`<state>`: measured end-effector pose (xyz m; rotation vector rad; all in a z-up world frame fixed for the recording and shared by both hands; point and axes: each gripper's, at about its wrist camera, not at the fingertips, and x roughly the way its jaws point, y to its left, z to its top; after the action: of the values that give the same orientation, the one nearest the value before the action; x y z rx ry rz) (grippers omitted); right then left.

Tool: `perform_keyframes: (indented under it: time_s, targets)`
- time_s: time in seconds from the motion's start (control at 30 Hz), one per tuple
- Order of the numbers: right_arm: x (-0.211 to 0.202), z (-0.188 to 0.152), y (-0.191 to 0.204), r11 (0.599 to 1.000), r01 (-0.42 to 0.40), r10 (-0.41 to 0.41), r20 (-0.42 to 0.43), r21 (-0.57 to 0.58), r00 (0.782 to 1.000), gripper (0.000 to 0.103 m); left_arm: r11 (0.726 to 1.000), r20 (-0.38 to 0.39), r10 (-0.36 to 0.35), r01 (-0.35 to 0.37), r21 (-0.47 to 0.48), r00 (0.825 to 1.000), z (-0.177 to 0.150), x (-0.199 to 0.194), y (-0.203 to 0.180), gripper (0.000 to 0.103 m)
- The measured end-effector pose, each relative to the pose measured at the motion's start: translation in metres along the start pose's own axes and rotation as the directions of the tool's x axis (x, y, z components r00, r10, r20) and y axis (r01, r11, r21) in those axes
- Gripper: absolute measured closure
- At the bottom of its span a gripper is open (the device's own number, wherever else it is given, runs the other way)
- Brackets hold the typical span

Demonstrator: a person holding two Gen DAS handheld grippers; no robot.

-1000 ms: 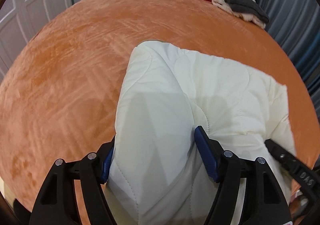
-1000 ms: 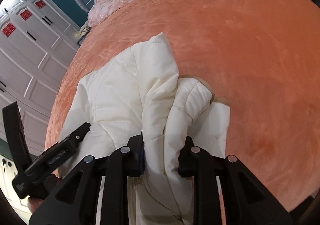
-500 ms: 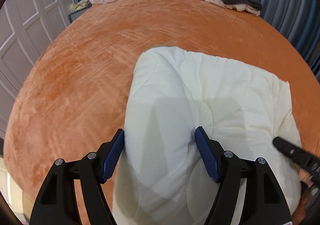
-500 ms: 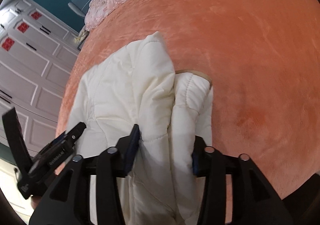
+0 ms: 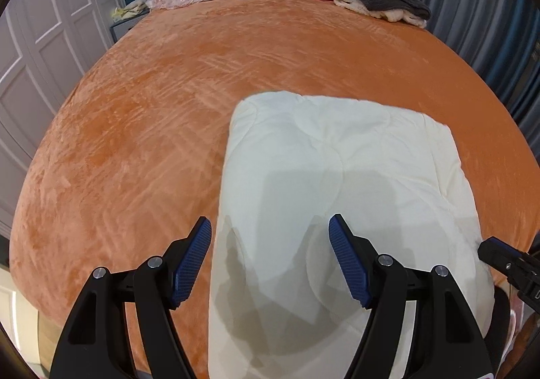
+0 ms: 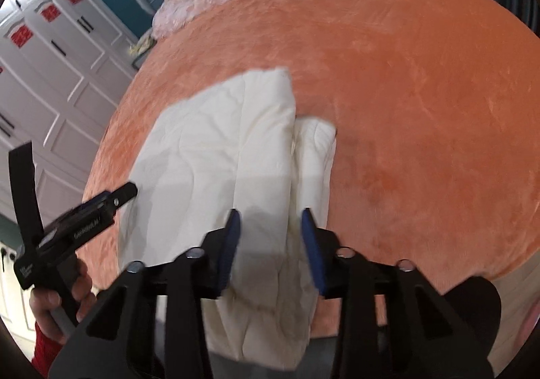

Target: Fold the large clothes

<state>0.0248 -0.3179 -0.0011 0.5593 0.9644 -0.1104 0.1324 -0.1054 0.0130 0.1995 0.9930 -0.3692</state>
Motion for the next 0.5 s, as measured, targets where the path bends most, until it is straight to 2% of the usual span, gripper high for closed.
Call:
perform_keyframes:
  time_s: [0.03,0.13,0.23,0.37,0.43,0.5]
  targets:
    - [0.004,-0.001,0.0,1.0,-0.008,0.008,-0.024,-0.003,1.0,0.094,1.0,-0.009,-0.013,0.013,-0.001,1.0,-0.003,0.0,-0.001,0.034]
    - [0.014,-0.013,0.003,1.0,0.005,-0.007,-0.082,-0.021,0.997,0.098,1.0,-0.031,-0.023,0.023,0.006,0.999,-0.013,0.002,-0.007,0.034]
    - [0.025,-0.026,0.003,1.0,0.023,-0.025,-0.123,-0.02,0.992,0.098,1.0,-0.047,-0.012,0.012,0.011,0.999,-0.023,0.006,-0.009,0.031]
    - [0.04,-0.033,-0.007,0.999,0.039,-0.038,-0.124,0.009,0.992,0.097,0.998,-0.037,0.024,-0.022,0.052,0.999,-0.032,0.014,-0.015,0.029]
    - [0.037,-0.029,-0.01,0.999,0.023,-0.019,-0.108,0.045,0.994,0.094,0.996,-0.031,0.049,-0.047,0.069,0.998,-0.032,0.014,-0.018,0.029]
    - [0.026,-0.022,-0.014,0.998,0.006,0.0,-0.084,0.069,0.996,0.086,0.999,-0.041,0.026,-0.025,0.04,0.999,-0.025,0.01,-0.012,0.029]
